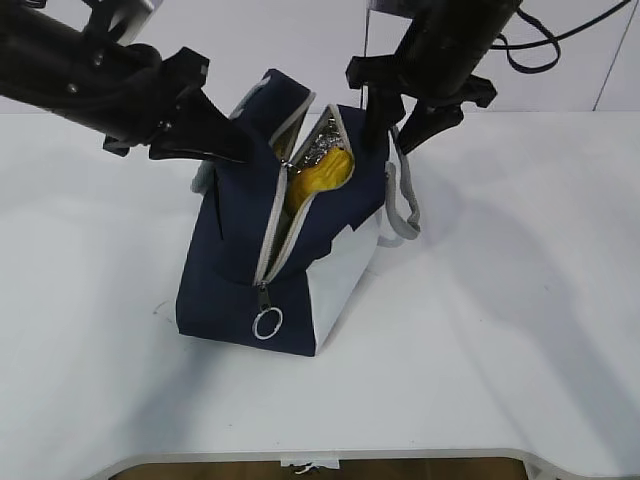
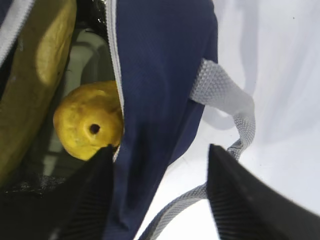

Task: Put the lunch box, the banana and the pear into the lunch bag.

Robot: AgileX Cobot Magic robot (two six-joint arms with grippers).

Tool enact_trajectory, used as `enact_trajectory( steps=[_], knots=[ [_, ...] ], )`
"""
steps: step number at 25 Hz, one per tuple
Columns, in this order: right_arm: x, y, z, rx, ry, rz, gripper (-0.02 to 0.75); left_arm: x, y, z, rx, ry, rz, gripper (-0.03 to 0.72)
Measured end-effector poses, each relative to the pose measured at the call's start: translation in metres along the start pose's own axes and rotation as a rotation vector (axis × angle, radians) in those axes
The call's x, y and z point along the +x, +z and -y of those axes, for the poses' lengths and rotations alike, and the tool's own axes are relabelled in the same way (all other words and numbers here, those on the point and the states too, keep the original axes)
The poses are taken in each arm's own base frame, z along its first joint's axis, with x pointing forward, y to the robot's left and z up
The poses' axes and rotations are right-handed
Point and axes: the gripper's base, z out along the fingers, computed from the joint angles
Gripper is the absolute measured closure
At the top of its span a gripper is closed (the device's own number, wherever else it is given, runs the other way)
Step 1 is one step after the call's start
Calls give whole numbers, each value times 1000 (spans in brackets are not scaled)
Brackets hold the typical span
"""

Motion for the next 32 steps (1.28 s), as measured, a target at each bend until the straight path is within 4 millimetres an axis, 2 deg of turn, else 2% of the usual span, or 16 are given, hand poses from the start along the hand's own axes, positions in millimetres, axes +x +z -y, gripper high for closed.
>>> enact_trajectory(
  steps=[8,12,14,22,29,32],
  knots=[
    [0,4,0,-10,4,-9,557,0,0,0,1,0,-2,694],
    [0,4,0,-13,-27,-7,714,2,0,3,34,-11,-25,694],
    [1,-1,-2,-14,-41,0,729,3,0,6,65,-25,-34,694],
    [4,-41,-10,2,-86,76,734,1,1,16,155,-89,-8,694],
    [5,-49,-8,36,-102,87,734,6,16,34,176,-71,-15,694],
    [5,-50,-7,52,-107,89,734,6,17,35,172,-72,-9,694]
  ],
)
